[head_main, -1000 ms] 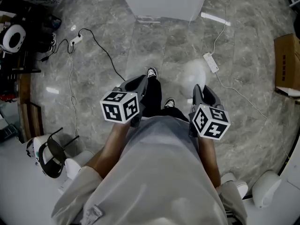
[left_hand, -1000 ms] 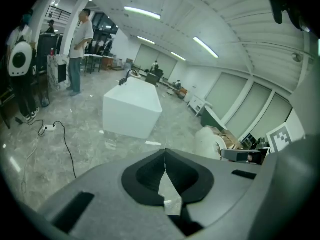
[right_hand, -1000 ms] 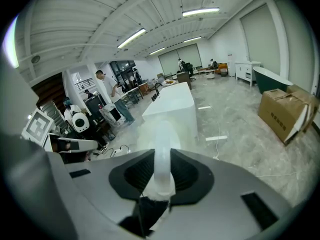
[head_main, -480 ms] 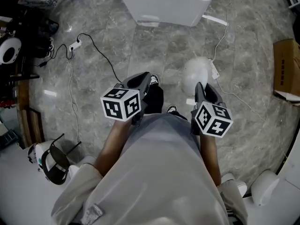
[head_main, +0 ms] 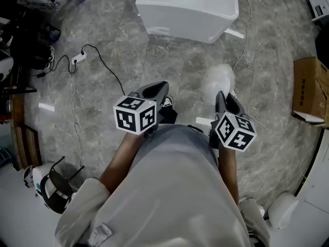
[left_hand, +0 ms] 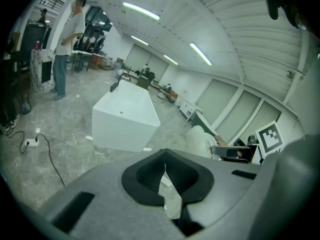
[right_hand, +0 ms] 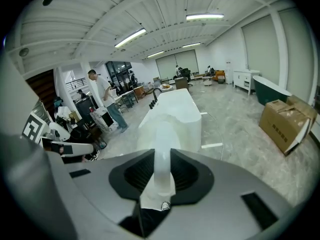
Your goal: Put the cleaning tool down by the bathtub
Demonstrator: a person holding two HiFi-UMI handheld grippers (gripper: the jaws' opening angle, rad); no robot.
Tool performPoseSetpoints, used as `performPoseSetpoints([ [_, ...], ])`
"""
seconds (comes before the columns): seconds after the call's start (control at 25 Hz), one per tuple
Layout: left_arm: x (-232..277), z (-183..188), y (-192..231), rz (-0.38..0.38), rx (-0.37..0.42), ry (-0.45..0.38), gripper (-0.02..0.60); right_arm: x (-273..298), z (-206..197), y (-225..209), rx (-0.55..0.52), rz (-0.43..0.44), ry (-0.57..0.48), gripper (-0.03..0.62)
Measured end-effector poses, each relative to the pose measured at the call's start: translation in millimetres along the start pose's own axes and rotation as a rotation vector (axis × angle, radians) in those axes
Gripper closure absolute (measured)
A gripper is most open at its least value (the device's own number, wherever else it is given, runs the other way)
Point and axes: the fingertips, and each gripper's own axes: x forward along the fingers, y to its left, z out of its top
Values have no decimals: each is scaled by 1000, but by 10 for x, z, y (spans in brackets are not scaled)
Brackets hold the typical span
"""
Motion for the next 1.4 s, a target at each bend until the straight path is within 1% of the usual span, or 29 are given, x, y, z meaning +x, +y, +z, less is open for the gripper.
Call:
performPoseSetpoints([
  [0.12, -2, 151, 163, -15, 8, -11, 575, 164, 164, 123, -12, -13, -19, 514],
  [0.28, 15, 313, 339, -41, -19, -29, 575, 351, 354, 296, -36, -12, -39, 514],
  [0.6, 39, 437, 602, -54, -35, -36, 575, 579, 459, 565, -56, 8, -35, 514],
  [0.76, 144, 579, 666, -54, -29, -33, 575, 711, 606, 520, -56, -5, -39, 514],
  [0.88, 229, 737, 762, -39, -27, -45, 575, 866, 759, 486, -62, -10, -47, 514],
  [1.0, 373, 900, 916, -15, -54, -61, 575, 1048, 934, 429, -64, -9, -60, 514],
  [1.08, 508, 1005, 971, -13, -75, -61, 575, 1167, 1065, 356, -59, -8, -68, 514],
  [1.24, 843, 1368, 1031, -2, -73, -71, 575, 1528, 1412, 143, -52, 3, -66, 514],
  [1.4, 1131, 1790, 1144, 18, -89, -94, 575, 1908, 1831, -20, -48, 13, -69, 514],
])
